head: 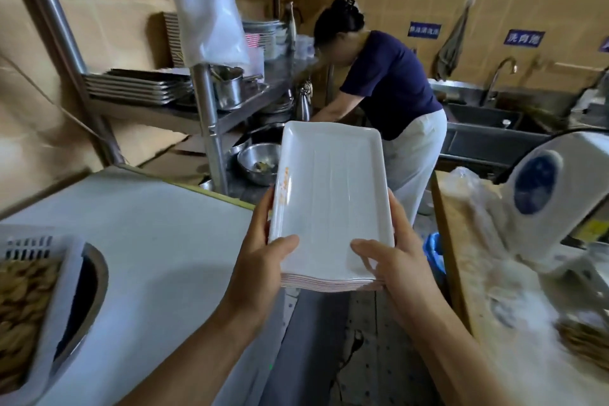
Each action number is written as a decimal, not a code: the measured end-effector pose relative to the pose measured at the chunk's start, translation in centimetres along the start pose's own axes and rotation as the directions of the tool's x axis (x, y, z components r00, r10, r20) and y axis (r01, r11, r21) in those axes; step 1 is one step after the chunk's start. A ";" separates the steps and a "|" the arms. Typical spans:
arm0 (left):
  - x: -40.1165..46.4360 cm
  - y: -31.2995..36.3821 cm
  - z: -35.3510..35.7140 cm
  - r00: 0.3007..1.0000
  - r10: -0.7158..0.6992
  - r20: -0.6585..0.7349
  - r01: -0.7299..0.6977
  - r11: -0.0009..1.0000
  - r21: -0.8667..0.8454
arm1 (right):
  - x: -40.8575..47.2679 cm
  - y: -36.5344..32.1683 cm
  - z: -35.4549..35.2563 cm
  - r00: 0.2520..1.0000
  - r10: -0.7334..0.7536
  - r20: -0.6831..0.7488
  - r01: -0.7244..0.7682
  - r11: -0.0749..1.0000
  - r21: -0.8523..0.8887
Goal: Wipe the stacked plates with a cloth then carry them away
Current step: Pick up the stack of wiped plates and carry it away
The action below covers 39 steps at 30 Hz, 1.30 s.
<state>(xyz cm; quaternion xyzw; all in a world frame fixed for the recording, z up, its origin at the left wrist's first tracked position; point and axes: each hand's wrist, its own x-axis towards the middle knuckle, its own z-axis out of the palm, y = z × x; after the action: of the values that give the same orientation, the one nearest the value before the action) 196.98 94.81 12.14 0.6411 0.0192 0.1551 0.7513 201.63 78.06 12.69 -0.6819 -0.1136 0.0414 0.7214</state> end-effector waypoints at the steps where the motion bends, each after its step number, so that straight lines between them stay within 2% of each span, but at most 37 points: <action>1: 1.3 -0.3 0.3 1.000 0.004 -0.005 -0.004 1.000 0.001 | 1.5 0.2 -0.3 1.000 0.000 0.006 0.000 1.000 -0.005; 9: 11.6 -3.1 1.1 0.999 0.006 -0.042 -0.006 1.000 -0.002 | 12.7 1.7 -1.3 0.998 -0.018 0.061 0.022 0.998 -0.060; 19: 25.1 -4.5 -0.2 0.999 0.015 -0.047 -0.016 1.000 -0.015 | 25.9 2.2 0.6 0.995 -0.015 0.103 0.017 1.000 -0.016; 28: 34.4 -5.3 -0.3 0.992 0.013 -0.127 -0.014 1.000 -0.007 | 36.3 3.0 1.4 0.986 -0.032 0.166 0.023 0.998 0.054; 35: 43.0 -7.0 1.8 0.961 0.037 -0.275 -0.031 0.999 0.026 | 47.2 4.3 0.1 0.953 -0.037 0.299 0.023 0.998 0.050; 39: 48.3 -7.9 4.4 0.929 0.068 -0.364 -0.059 0.998 0.036 | 53.8 4.5 -1.8 0.892 -0.061 0.449 0.013 0.994 0.109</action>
<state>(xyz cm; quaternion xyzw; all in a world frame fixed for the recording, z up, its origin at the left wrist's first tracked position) 245.55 102.03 13.50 0.6106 0.1393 0.2955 0.7214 254.67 88.17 13.87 -0.6133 -0.2884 0.1906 0.7102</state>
